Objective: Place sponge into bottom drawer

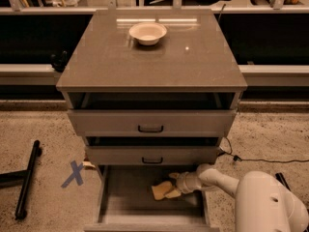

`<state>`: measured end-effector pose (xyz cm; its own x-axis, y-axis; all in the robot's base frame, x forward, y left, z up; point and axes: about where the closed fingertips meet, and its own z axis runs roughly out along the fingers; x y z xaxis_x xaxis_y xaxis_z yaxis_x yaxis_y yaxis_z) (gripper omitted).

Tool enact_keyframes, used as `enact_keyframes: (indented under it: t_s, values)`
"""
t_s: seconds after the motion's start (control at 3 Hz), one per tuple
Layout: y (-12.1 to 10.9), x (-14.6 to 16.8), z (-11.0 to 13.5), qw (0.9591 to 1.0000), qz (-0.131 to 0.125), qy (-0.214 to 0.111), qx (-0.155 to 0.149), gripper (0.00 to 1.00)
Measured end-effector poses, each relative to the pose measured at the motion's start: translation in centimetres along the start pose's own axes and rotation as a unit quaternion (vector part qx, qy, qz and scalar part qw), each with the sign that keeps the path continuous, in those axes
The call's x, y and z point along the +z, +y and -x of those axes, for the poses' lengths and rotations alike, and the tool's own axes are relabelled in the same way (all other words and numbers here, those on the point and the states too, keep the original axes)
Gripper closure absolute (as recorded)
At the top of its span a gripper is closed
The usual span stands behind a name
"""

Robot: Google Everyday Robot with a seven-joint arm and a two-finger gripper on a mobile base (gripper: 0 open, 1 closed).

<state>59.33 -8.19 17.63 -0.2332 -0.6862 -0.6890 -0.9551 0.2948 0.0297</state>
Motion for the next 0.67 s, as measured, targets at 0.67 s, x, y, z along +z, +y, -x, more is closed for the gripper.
enact_keyframes:
  t_s: [0.67]
  values:
    - [0.5,-4.9,-4.5,0.9986,-0.009,-0.018,0.048,0.0]
